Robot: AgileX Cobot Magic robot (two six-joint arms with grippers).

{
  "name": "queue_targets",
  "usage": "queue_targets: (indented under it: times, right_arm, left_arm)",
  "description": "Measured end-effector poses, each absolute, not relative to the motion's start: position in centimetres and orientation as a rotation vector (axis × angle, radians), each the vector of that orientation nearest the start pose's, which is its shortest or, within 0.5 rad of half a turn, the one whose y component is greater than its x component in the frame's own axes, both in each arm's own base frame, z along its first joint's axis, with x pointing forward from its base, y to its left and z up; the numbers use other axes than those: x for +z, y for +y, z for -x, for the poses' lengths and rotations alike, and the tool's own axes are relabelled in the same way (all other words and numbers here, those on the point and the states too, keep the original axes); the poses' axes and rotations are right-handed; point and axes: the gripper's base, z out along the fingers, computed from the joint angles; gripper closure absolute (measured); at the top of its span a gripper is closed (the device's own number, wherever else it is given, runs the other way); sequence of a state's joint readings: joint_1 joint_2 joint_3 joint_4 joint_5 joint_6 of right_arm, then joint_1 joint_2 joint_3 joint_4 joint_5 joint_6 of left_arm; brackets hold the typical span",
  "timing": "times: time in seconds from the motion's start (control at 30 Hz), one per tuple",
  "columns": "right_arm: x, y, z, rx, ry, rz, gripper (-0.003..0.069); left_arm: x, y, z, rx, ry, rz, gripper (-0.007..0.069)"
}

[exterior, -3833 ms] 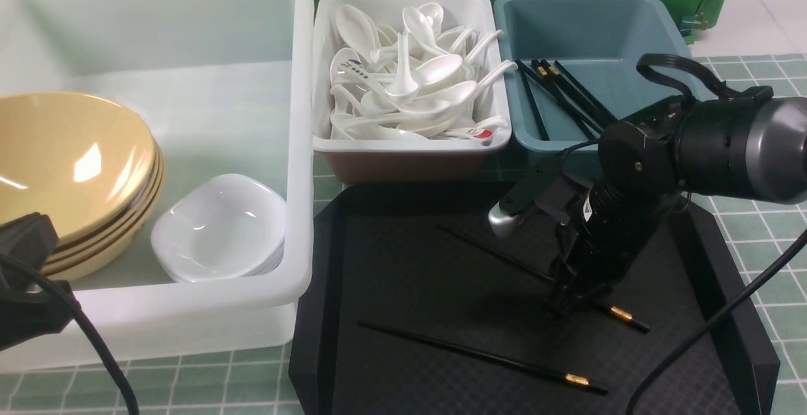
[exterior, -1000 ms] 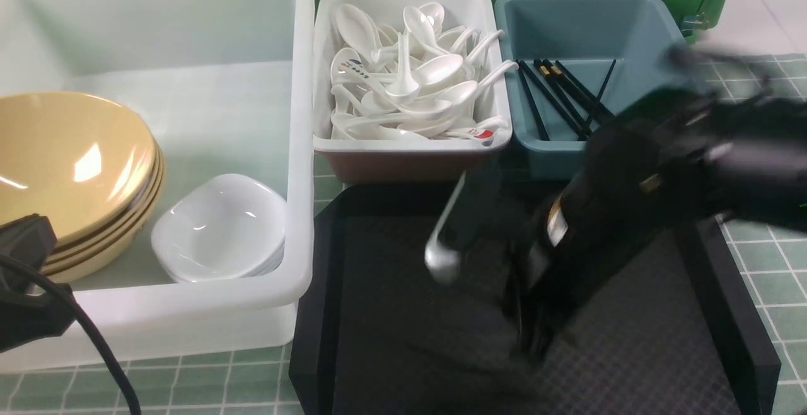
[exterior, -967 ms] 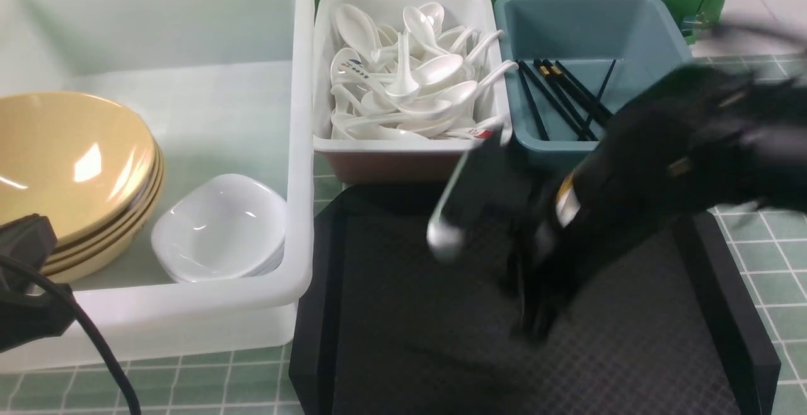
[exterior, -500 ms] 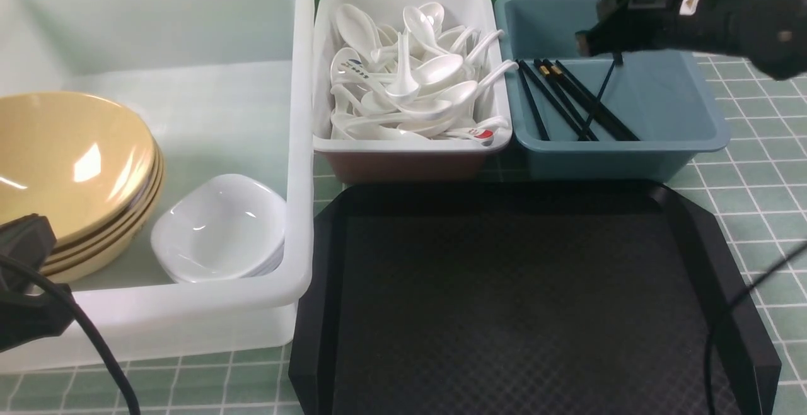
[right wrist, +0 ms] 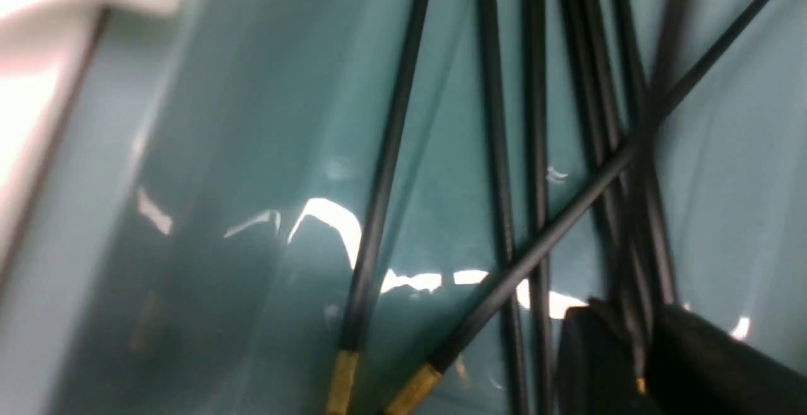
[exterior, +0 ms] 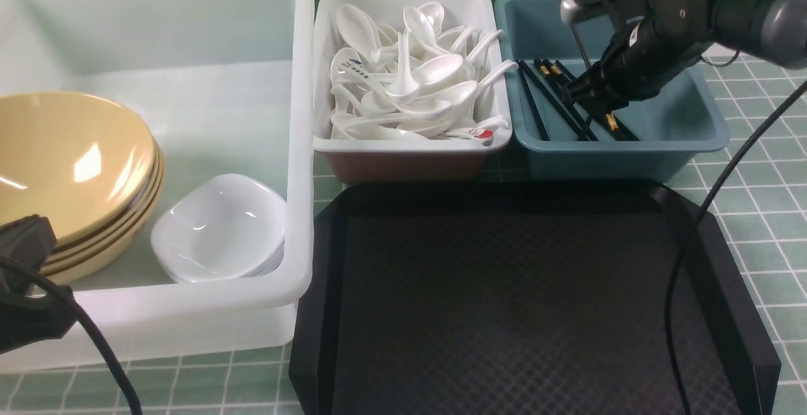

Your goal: On blue table put chopsticks spoon bowls plates into blue grey white boxes.

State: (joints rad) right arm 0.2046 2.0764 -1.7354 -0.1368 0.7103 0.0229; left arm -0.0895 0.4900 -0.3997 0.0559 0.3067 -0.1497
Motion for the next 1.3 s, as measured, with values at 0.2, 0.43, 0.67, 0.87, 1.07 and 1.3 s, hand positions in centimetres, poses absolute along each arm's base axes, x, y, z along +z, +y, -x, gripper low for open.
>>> queue_targets:
  times: [0.2,0.43,0.67,0.87,1.07,1.3]
  right_arm:
    - [30.1,8.7,-44.0,-0.037,2.385,0.313,0.0311]
    - [44.1,7.3,-31.5,-0.048,1.948,0.414,0.0529]
    - [42.1,4.5,-19.2,-0.033,1.730,0.401,0.0623]
    - [32.7,3.1,-12.9,-0.011,1.647,0.407,0.0623]
    - [25.8,2.0,-7.9,0.032,1.547,0.359,0.0623]
    - [21.6,1.6,-5.5,0.227,1.384,0.182,0.0622]
  left_arm:
    - [28.4,-0.8,-10.6,-0.110,1.875,0.016,0.0622]
    - [28.4,-0.8,-10.6,-0.107,1.874,0.012,0.0622]
    - [28.4,-0.8,-10.6,-0.108,1.874,0.013,0.0622]
    - [28.4,-0.8,-10.6,-0.107,1.874,0.012,0.0622]
    - [28.4,-0.8,-10.6,-0.107,1.874,0.012,0.0622]
    - [28.3,-0.8,-10.6,-0.107,1.873,0.012,0.0622]
